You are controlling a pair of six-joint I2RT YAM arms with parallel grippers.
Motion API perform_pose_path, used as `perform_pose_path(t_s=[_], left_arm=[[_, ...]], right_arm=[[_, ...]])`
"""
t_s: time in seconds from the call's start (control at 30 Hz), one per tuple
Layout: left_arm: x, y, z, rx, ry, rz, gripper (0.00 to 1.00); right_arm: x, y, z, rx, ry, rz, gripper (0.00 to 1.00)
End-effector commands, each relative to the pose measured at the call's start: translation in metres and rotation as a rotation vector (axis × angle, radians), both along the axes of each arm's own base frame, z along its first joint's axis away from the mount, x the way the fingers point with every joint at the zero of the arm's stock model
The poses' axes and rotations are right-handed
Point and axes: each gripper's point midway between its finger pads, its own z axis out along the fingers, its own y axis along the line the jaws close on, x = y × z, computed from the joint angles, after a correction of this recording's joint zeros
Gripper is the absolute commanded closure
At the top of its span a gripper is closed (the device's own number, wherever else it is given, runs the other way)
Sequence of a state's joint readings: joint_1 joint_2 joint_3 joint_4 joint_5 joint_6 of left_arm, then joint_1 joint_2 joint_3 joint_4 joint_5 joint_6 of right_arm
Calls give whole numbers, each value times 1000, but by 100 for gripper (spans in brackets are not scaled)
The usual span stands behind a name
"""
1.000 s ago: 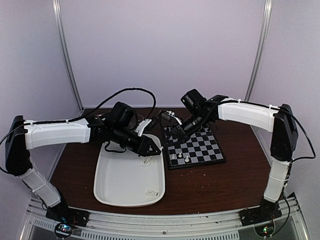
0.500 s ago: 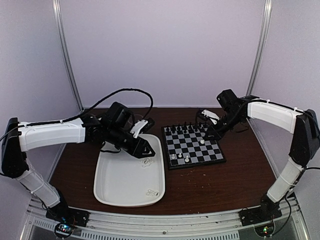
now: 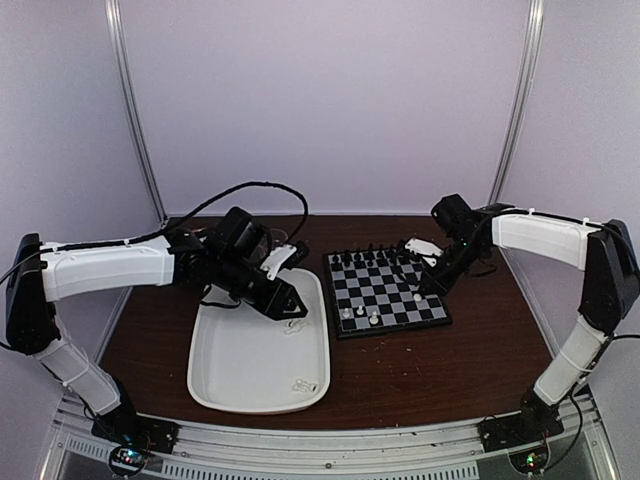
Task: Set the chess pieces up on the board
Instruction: Place the bishop on f1.
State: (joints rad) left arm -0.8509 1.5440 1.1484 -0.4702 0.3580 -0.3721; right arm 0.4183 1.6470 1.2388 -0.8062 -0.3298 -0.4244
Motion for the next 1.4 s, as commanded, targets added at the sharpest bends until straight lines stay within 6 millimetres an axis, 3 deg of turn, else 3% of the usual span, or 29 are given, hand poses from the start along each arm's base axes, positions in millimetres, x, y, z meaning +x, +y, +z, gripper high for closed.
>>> perform_pose_path(t_s=[0.0,0.27,1.37], left_arm=[[7,-3,10,-10,-39,4,62],[7,-2,7,7,-35,8,62],[8,0,-5,37,-17,18,62]], right_arm=[[-2,10,-11,-47,-19,51,97],[0,21,-20,-104,-22,81,97],[-12,11,-40,-169,34,96,95]])
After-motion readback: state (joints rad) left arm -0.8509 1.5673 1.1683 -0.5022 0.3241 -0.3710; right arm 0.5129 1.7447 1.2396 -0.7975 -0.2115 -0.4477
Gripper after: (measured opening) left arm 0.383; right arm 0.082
